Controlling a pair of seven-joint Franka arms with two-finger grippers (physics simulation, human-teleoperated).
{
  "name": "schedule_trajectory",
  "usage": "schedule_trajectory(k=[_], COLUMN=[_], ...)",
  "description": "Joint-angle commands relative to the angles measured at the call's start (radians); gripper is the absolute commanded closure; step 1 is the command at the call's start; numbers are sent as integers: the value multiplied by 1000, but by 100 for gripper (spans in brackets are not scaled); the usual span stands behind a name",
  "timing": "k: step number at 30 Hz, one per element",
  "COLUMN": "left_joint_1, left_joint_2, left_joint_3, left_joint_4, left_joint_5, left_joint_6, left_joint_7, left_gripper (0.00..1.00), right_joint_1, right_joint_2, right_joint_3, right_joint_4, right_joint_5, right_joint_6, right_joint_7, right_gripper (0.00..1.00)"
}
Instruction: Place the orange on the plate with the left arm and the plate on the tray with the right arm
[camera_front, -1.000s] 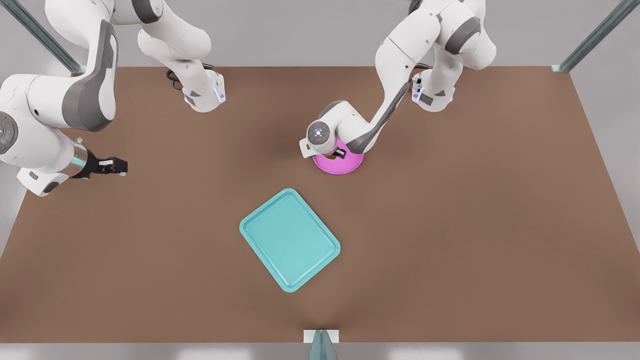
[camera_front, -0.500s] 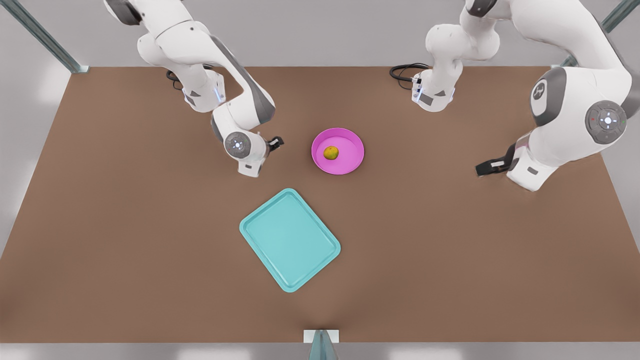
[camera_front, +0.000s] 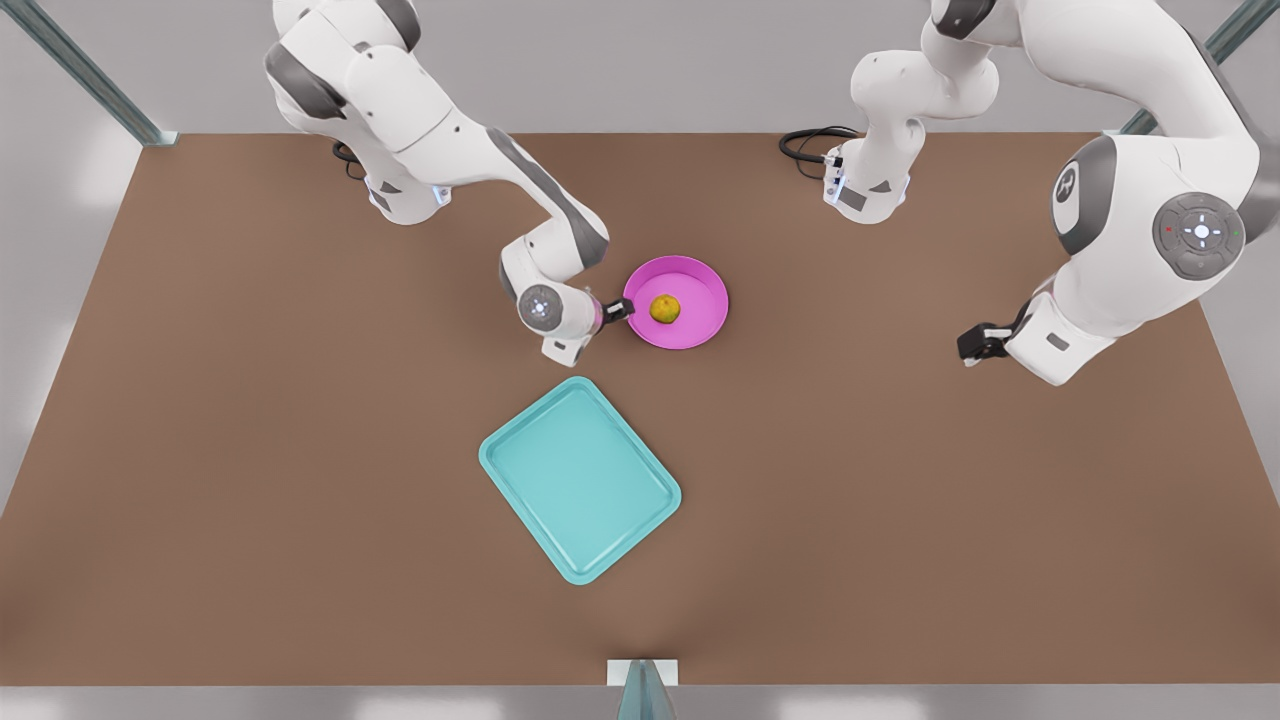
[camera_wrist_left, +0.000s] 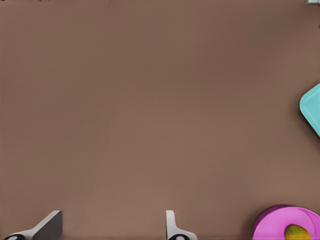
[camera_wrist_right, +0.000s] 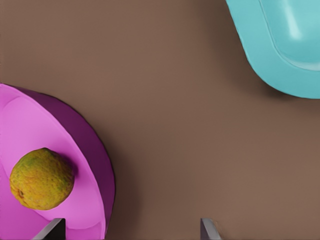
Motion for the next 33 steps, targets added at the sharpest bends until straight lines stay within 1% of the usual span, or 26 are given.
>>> schedule_trajectory(k=[1,5,10,11,12,14,18,21,22,23,26,28,33], left_joint_1=[0,0,0,0,0,0,0,0,0,0,0,0,0], left_joint_2=[-1,-1,-1,-1,-1,-1,-1,-1,-1,-1,-1,-1,-1], left_joint_3=[0,0,0,0,0,0,0,0,-2,-2,-2,-2,-2], left_joint_4=[1,-1,-1,-1,-1,-1,-1,-1,-1,-1,-1,-1,-1], left_joint_5=[1,1,1,1,1,1,1,1,1,1,1,1,1], left_joint_6=[-2,-7,-7,-5,-7,-10,-10,-10,-11,-13,-14,-14,-14], left_joint_7=[111,109,109,109,109,109,109,109,109,109,109,109,109], left_gripper=[0,0,0,0,0,0,0,0,0,0,0,0,0], right_joint_1=[14,22,37,37,39,45,53,53,51,51,53,53,51], right_joint_2=[21,84,108,113,113,117,150,148,148,148,148,148,136], right_joint_3=[3,23,26,31,34,34,34,43,43,43,47,52,66], right_joint_4=[16,53,58,59,59,61,87,88,88,88,90,96,117], right_joint_5=[3,5,8,8,8,8,8,8,9,8,9,8,9], right_joint_6=[78,80,81,80,81,80,80,80,80,78,78,77,74], right_joint_7=[119,119,119,119,119,119,119,119,119,120,120,120,120], right_gripper=[0,0,0,6,17,26,28,33,43,57,68,79,79])
